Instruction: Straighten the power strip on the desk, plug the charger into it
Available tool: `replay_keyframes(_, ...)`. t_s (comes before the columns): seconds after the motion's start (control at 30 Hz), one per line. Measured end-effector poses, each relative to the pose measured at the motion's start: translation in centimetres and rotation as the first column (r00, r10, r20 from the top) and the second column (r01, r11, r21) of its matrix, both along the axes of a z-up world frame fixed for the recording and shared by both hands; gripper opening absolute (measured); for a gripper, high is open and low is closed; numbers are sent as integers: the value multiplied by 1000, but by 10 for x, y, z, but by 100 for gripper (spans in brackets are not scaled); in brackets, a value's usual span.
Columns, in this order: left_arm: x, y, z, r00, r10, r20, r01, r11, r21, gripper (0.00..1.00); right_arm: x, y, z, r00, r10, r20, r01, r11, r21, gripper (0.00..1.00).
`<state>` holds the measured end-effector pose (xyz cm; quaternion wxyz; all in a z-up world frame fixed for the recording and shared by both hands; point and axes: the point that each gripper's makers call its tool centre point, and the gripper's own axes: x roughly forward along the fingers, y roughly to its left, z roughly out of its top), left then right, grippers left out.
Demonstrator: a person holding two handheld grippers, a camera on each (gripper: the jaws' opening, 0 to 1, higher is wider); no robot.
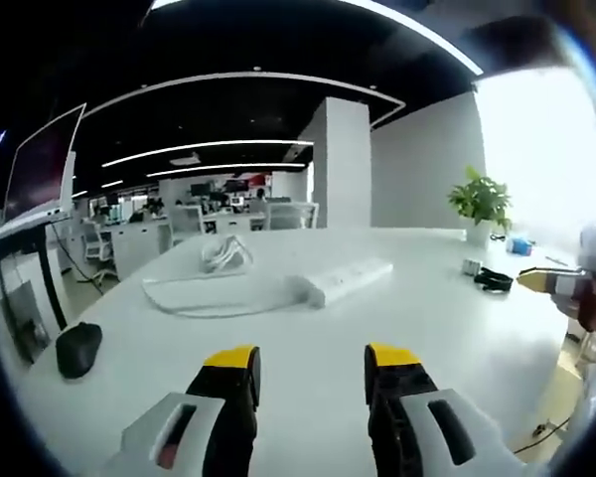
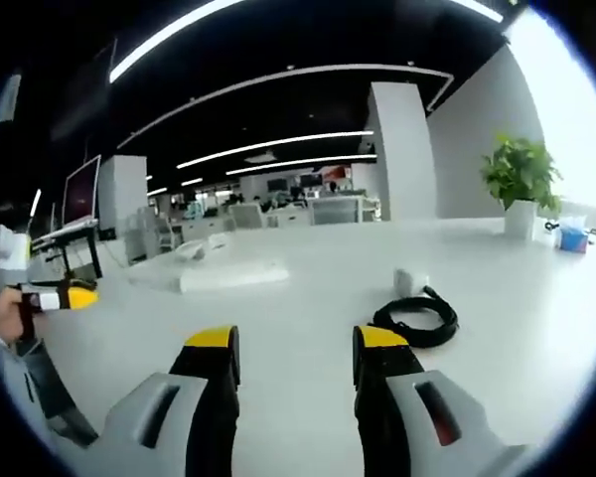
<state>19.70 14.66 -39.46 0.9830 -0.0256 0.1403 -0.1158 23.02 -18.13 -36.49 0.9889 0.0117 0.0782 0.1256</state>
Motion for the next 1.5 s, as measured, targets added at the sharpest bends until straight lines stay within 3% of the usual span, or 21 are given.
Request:
replay_keyframes(0.27, -6, 2, -11, 999, -12, -32, 12, 1000, -7, 43, -7, -4, -13, 999, -3, -34, 1, 999, -32, 46)
replay_keyframes(0.8, 5, 1, -3, 1000, -20, -6, 19, 1000, -13, 42, 26, 13, -10, 993, 104, -48, -108, 990, -89, 43)
replay_keyframes(0.83, 7, 1, -2, 1000, -21, -5, 21, 1000, -14, 42, 7, 10, -13, 992, 112, -50, -116, 989, -90, 43)
replay_keyframes(0.87, 9, 1, -1, 1000, -20, -3, 20, 1000, -17, 42, 2, 10, -14, 991, 124, -50, -128, 988, -90, 43)
replay_keyframes(1.0, 18, -1, 0, 1000, -8, 16, 9, 998, -64, 38, 8, 13, -14, 989, 145, -43, -147, 988, -55, 39)
replay_keyframes(1.13, 24, -4, -2, 1000, -16, 13, 17, 999, -52, 37, 13, 14, -15, 987, 159, -38, -161, 985, -61, 39)
replay_keyframes(1.2, 27, -5, -3, 1000, -22, 11, 22, 999, -49, 37, -6, 19, -12, 985, 166, -41, -168, 984, -63, 39)
replay_keyframes(1.5, 38, -7, 0, 999, -45, 10, 45, 999, -30, 37, -9, 19, -11, 984, 176, -40, -179, 980, -85, 38)
